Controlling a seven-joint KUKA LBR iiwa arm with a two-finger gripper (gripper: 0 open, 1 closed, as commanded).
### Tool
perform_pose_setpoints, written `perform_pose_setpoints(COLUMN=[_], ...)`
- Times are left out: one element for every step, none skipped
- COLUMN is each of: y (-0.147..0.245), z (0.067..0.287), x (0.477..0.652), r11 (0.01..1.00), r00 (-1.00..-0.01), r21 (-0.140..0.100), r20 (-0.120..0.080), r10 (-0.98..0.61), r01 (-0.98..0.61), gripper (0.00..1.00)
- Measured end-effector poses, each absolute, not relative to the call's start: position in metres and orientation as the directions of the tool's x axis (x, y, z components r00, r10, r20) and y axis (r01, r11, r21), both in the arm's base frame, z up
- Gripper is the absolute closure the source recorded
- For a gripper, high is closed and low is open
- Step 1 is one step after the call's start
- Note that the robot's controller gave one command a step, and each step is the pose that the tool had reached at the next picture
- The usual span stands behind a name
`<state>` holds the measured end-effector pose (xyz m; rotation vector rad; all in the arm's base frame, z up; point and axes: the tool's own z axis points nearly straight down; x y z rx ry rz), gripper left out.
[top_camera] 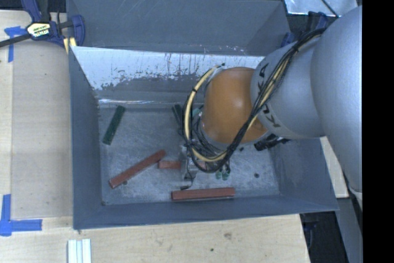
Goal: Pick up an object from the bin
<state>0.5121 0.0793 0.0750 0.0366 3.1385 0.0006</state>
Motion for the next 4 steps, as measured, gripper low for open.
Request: perform_pose_setpoints(y=[0.079,0.069,0.069,0.069], z=[0.075,0.197,0.197,0.219], x=[0.512,0.507,0.507,0.509], r11=[1.0,0.999,0.999,0.999], r00=[-1.0,-0.999,-0.999,-0.999], r21=[0.001,0.0,0.0,-0.001], r20=[-0.003,-0.002,-0.002,0.005], r10=[0.024,0.054,0.054,-0.046], r01=[0.024,0.054,0.054,-0.046], gripper=[1.0,1.0,1.0,1.0])
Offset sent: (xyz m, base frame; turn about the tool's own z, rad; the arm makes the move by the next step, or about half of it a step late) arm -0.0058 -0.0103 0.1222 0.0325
